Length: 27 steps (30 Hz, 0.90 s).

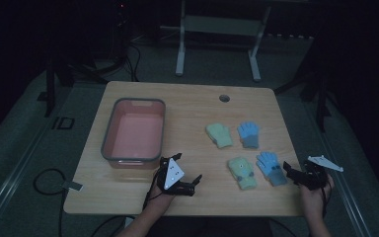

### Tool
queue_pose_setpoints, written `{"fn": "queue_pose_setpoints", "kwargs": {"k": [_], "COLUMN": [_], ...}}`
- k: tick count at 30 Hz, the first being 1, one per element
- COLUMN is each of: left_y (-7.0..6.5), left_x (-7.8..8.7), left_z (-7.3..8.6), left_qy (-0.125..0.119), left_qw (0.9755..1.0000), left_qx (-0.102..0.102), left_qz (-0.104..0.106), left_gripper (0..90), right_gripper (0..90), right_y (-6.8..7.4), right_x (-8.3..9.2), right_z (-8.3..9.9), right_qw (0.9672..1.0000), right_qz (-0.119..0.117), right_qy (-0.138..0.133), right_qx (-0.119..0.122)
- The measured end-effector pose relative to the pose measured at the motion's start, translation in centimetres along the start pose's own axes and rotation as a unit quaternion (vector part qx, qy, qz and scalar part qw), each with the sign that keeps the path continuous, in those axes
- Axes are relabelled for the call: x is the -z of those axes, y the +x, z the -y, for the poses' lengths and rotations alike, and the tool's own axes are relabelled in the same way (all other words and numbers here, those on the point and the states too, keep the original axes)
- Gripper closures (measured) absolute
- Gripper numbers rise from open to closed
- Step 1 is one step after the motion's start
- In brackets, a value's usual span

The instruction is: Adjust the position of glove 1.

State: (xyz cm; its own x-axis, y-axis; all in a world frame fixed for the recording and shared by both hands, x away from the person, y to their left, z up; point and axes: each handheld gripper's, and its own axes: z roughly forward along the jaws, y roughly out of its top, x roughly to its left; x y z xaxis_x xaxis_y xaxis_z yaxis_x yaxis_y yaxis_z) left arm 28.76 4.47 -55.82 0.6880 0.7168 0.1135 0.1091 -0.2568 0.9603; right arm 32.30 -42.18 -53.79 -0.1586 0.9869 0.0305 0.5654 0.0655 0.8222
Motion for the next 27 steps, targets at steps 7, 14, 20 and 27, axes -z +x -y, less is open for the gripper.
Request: {"fn": "queue_pose_setpoints", "kwargs": {"k": [7,14,20,27], "left_y": [0.0,0.1,0.1,0.0], "left_x": [0.0,0.0,0.1,0.1], "left_z": [0.0,0.0,0.0,0.0], "left_qy": [-0.001,-0.001,-0.002,-0.003], "left_qw": [1.0000,1.0000,1.0000,1.0000], "left_qx": [-0.002,0.002,0.000,-0.002], "left_qz": [0.000,0.002,0.002,0.003], "left_gripper": [0.6,0.6,0.6,0.6], "right_gripper": [11.1,14.4,21.9,25.7], "right_y": [1.0,2.0,3.3,4.8], "right_x": [1.0,2.3,2.6,1.7], "right_z": [-1.8,-4.9,-7.6,-9.5], "right_qw": [1.0000,0.9991,0.9967,0.9936], "right_qz": [-0.003,-0.031,-0.055,-0.085], "right_qy": [-0.003,-0.019,-0.030,-0.031], "right_qx": [0.002,0.023,0.050,0.068]}}
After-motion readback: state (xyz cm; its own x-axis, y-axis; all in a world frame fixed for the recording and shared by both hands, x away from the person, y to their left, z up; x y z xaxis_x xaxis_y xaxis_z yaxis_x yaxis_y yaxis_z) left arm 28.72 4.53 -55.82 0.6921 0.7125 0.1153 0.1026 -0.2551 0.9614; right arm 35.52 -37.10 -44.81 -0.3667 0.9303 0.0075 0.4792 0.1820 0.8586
